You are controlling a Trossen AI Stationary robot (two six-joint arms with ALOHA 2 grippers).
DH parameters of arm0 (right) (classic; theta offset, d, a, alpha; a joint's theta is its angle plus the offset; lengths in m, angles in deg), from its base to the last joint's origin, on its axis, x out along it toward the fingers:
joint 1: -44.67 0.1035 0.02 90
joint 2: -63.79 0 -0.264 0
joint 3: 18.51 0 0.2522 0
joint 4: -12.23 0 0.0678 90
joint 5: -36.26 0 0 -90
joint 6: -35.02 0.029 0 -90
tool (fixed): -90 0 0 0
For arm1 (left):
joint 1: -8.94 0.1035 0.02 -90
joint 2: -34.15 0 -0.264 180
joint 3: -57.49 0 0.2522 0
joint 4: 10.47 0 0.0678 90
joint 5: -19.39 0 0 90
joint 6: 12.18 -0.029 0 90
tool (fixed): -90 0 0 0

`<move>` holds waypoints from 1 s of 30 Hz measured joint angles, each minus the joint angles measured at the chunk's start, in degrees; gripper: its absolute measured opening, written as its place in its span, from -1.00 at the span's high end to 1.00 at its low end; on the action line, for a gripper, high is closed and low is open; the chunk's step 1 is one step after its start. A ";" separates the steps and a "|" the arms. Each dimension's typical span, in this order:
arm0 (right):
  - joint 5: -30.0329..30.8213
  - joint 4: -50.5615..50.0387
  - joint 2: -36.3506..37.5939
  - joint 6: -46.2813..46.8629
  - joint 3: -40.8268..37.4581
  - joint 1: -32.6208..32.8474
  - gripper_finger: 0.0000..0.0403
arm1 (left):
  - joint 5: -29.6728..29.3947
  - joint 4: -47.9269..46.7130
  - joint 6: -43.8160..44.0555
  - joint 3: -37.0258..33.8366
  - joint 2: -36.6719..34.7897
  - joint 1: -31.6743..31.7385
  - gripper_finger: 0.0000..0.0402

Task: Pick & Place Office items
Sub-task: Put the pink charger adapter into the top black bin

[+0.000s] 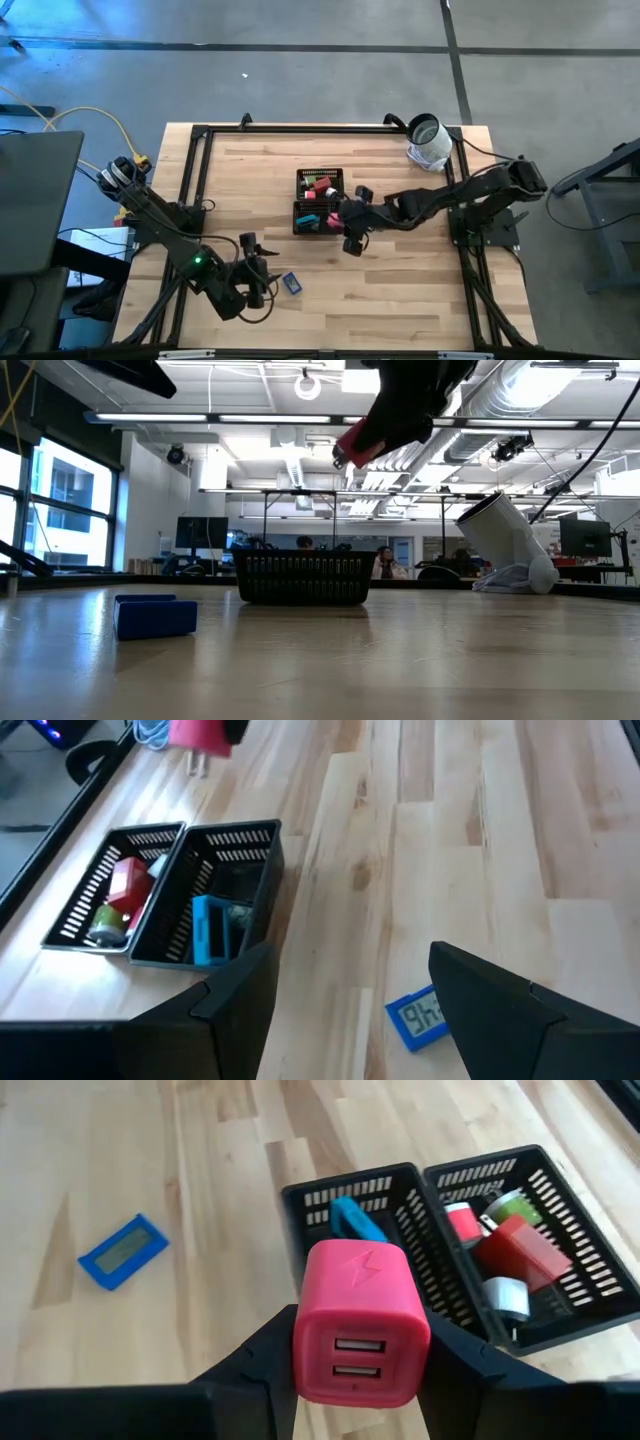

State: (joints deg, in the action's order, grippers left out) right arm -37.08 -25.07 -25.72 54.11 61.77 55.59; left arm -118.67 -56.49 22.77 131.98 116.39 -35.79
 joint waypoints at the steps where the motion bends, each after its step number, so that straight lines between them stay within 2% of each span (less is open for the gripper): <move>1: -0.30 0.02 0.00 -0.57 0.00 -0.57 0.30 | 0.00 0.25 0.02 0.00 0.00 -0.02 -0.24; 12: -2.31 3.64 -0.02 -6.71 0.00 -9.10 0.29 | 0.00 1.09 -0.38 0.00 0.02 0.00 -0.24; 22: -12.27 8.21 -1.46 -10.36 -0.09 -17.60 0.29 | 0.00 0.97 -0.66 -0.02 0.04 0.04 -0.24; 30: -15.89 13.47 -4.90 -11.93 0.01 -20.48 0.29 | 0.04 0.91 -0.66 -0.04 0.07 0.37 -0.24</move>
State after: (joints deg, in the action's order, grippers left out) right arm -52.97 -11.60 -30.62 42.18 61.79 35.11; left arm -118.62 -55.58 22.10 131.93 116.45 -35.42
